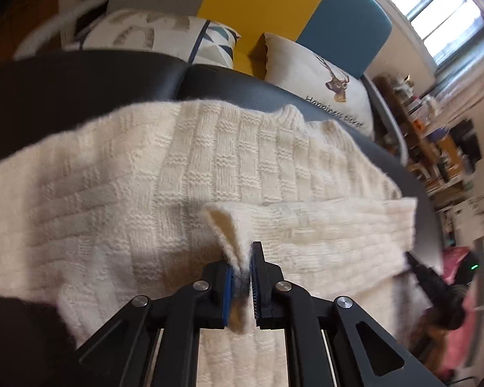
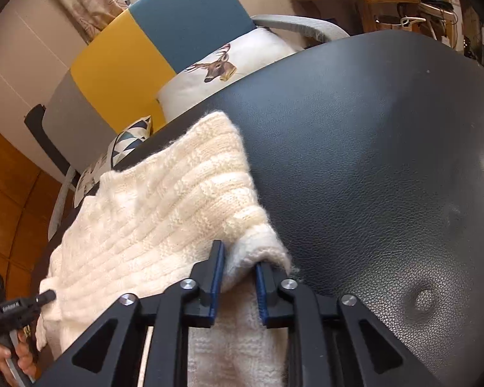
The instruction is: Fold clothes
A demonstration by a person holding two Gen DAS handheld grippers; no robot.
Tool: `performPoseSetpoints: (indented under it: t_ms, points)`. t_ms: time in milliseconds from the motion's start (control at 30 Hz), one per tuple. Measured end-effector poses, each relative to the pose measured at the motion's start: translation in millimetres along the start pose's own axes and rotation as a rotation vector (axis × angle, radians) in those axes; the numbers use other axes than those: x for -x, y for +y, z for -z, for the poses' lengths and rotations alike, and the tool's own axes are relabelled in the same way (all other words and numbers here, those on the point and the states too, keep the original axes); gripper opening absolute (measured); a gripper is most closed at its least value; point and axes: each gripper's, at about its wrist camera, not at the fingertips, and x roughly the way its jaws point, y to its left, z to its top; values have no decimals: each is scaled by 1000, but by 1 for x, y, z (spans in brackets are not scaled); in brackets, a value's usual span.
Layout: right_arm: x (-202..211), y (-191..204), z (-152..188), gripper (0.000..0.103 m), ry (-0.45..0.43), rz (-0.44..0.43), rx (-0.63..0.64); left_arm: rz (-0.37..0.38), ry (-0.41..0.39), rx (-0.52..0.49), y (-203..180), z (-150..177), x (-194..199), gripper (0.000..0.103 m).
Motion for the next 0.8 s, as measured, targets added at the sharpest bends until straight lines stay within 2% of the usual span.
performPoseSetpoints:
  t_ms: [100,200,267,300,367,400,433,467,500,533,700,800]
  points:
    - [-1,13,-1,18,-15,24,35,-29,-10,-22,-3,-8,-1,8]
    - [8,19,2,18,-45,-1,47,-58,-82,-74,-16,-9,12,7]
    - [4,21,2,18,-30,-12,47,-74,-109,-76,-18,-15,16,7]
    - [-1,23,2,19,-10,-22,50,-78,-98,-68,-16,-21,15,7]
    - [-7,23,5,23,32,-54,40,-110,-9,-41,-10,-28,1,9]
    - [-6,21,6,23,31,-62,34,-145,39,-5,-3,-28,-8,12]
    - [-4,19,6,23,27,-69,28,-161,75,23,3,-28,-14,21]
    - [-2,15,6,23,31,-84,14,-153,89,51,10,-26,-15,23]
    - [2,11,6,23,39,-100,1,-140,81,84,17,-24,-12,27]
    - [7,7,6,24,47,-115,-11,-128,59,96,20,-22,-4,27]
    - [45,9,-1,24,-6,-149,94,-77,-74,78,17,-15,42,30]
    - [50,25,-18,24,-45,-156,154,-61,-66,18,-4,-11,32,31]
